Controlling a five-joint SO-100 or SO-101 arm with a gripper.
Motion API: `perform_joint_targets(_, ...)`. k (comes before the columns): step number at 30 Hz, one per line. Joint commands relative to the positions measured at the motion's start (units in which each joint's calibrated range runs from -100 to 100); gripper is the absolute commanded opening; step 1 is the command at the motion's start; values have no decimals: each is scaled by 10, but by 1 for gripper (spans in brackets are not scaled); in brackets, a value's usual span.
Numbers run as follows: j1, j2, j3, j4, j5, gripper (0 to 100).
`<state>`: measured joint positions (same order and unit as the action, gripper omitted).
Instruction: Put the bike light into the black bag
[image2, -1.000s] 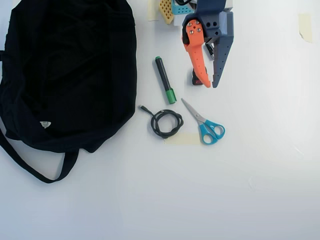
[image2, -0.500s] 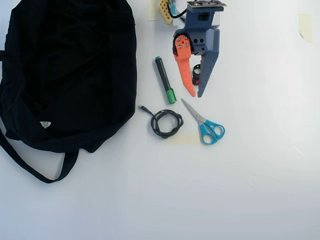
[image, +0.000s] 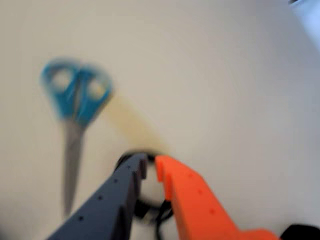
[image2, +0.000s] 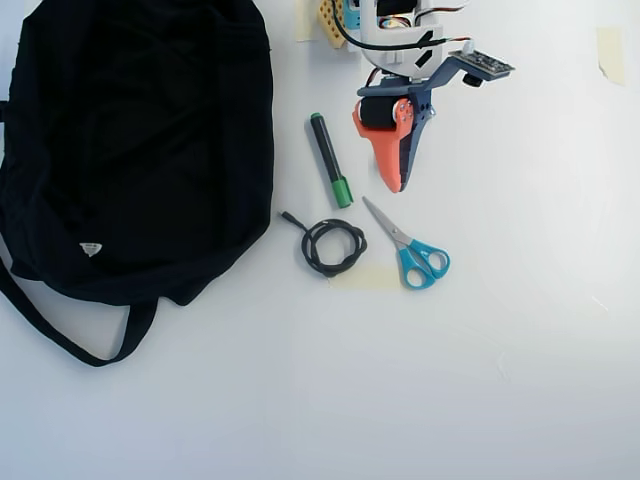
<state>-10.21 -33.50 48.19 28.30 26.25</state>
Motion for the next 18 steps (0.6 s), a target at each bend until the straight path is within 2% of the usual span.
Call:
perform_joint_targets(1,-9,-11,-46,109,29,2)
perform_joint_targets(5,-32,0,-114,256,43,2)
perform_joint_targets(9,-47,1,-145,357,44,2)
perform_joint_targets(18,-93,24,-145,410,72,2)
